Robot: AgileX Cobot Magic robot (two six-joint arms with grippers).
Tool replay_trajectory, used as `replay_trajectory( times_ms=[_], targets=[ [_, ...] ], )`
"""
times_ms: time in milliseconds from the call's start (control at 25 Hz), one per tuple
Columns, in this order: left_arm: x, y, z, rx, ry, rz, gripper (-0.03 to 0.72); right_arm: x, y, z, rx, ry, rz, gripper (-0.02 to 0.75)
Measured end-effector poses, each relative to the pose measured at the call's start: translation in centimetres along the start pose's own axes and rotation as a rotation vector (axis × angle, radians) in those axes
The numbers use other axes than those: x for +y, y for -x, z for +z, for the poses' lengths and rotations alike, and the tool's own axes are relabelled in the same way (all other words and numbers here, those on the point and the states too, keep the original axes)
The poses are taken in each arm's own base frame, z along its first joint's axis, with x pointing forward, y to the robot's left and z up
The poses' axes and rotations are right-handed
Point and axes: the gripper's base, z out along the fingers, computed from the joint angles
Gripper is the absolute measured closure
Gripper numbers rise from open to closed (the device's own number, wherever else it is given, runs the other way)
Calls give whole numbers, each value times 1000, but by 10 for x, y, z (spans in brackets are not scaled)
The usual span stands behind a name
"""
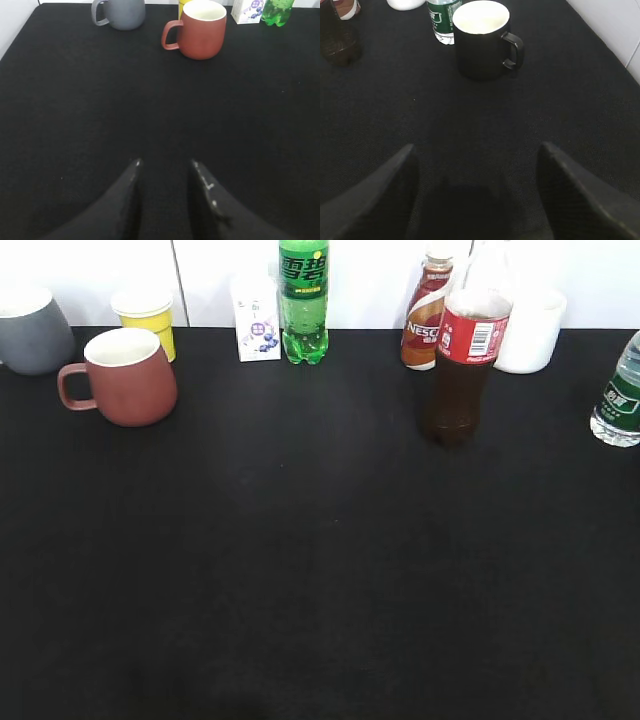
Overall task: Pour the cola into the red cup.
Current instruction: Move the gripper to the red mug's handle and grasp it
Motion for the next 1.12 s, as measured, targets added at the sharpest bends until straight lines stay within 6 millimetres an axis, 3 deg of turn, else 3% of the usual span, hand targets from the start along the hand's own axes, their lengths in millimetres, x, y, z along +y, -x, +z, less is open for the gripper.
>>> replay_trajectory(
  times_ms=[480, 600, 720, 840, 920, 1000, 1120],
  targets=[
    [1, 4, 7, 44, 7, 0, 454, 0, 0, 0, 0, 0, 0, 182],
    [0, 47, 14, -98, 9, -6, 447, 0, 0, 0, 0, 0, 0, 182],
    [4, 89, 60, -186, 28, 40, 407, 0, 0, 0, 0, 0, 0, 182],
    [7, 117, 125, -260, 36, 53, 327, 0, 0, 0, 0, 0, 0, 182],
    [4, 115, 175, -203, 15, 52, 318, 0, 0, 0, 0, 0, 0, 182],
    [-2, 105, 213, -186, -5, 42, 317, 0, 0, 0, 0, 0, 0, 182],
    [-16, 64, 257, -191, -39, 63, 317, 0, 0, 0, 0, 0, 0, 182]
  ],
)
